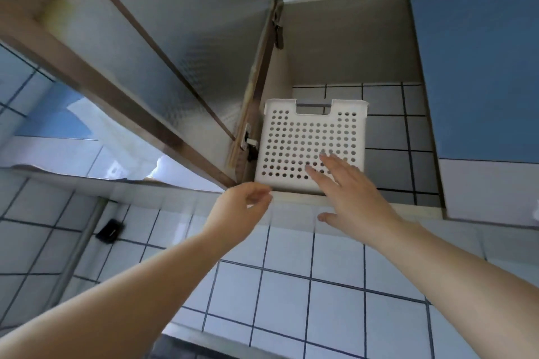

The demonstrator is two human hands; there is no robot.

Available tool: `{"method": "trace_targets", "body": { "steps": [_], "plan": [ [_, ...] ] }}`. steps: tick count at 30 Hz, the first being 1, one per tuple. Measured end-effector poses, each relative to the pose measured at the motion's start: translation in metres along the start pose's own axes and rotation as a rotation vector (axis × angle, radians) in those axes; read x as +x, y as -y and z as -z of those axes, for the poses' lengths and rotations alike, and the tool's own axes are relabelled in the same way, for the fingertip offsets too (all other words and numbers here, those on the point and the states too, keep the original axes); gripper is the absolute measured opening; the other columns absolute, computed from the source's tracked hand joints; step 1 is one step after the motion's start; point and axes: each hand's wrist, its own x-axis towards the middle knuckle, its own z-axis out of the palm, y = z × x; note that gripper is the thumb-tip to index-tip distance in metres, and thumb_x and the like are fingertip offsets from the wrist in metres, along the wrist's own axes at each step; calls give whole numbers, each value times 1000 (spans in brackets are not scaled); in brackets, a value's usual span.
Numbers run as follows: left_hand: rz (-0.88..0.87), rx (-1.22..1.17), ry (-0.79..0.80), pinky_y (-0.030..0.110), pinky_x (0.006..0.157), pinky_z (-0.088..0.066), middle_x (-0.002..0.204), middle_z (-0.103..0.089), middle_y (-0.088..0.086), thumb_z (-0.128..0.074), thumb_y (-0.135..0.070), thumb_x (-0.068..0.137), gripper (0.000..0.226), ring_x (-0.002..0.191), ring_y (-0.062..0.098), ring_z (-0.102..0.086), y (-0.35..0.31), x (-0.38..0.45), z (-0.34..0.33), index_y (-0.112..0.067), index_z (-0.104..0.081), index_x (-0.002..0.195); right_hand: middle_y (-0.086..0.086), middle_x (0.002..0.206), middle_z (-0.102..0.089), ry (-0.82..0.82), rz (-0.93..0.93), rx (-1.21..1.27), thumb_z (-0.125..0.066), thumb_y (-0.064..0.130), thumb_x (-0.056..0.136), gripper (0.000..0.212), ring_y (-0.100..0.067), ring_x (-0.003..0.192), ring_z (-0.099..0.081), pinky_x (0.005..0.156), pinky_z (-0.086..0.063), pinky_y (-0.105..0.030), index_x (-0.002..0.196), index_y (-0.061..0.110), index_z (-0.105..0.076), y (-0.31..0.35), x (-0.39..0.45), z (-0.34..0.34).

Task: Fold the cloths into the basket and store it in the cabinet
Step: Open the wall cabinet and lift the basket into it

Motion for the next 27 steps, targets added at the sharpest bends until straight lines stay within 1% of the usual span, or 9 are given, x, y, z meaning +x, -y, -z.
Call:
{"method": "trace_targets", "body": {
  "steps": [3,7,12,14,17,19,22,25,27],
  "plan": [
    [289,-207,-72,20,75,-46,99,-68,-9,-65,-26,87,19,91,8,-61,8,-30,29,-25,-65,106,0,158,15,-24,51,63,-58,37,90,86,-17,145,13,119,-2,-40,149,31,4,20,-5,12],
    [534,-550,-354,36,101,-40,136,-49,5,-72,-20,82,74,120,22,-49,8,-69,76,-16,-31,143,0,158,12,-65,143,119,-58,35,90,83,-18,145,12,117,3,-35,150,29,-1,56,-13,31],
    [232,-364,-471,39,115,-24,154,-23,-11,-76,-20,78,97,140,9,-24,-14,-86,118,-36,-11,148,-3,159,3,-132,237,134,-61,35,88,84,-20,146,6,113,5,-31,150,27,-7,93,-25,56],
    [154,-269,-428,35,114,-25,152,-28,-14,-76,-23,77,92,139,10,-27,-22,-85,126,-39,-17,146,-7,158,-7,-178,258,121,-67,32,84,84,-24,146,-3,115,-3,-37,150,24,-16,104,-27,64],
    [103,-214,-337,43,104,-41,133,-51,-6,-76,-25,76,74,123,21,-47,-31,-81,134,-40,-33,135,-13,153,-25,-222,255,134,-78,27,73,86,-31,142,-22,112,-20,-45,145,18,-32,118,-27,73],
    [76,-176,-312,38,98,-43,121,-54,-8,-74,-21,78,65,113,16,-49,-32,-80,136,-39,-36,128,-15,150,-32,-246,256,137,-82,25,69,87,-33,139,-29,109,-28,-50,143,16,-36,125,-28,78],
    [25,-167,-308,32,94,-42,115,-52,-14,-73,-20,79,62,109,11,-48,-31,-81,139,-42,-34,124,-13,151,-29,-269,266,160,-79,25,73,86,-30,141,-25,111,-26,-48,144,18,-32,134,-35,87],
    [-45,-189,-291,16,85,-36,109,-46,-26,-73,-18,80,64,102,-8,-45,-35,-84,131,-40,-33,125,-7,156,-19,-283,248,276,-70,30,82,83,-21,145,-11,116,-20,-44,148,24,-20,146,-53,100],
    [-98,-172,-267,17,90,-35,117,-46,-18,-73,-17,79,66,106,-6,-43,-38,-84,123,-29,-34,132,-3,156,-18,-311,226,346,-66,32,84,79,-16,145,-8,116,-17,-38,148,26,-20,152,-69,113]
  ]
}}
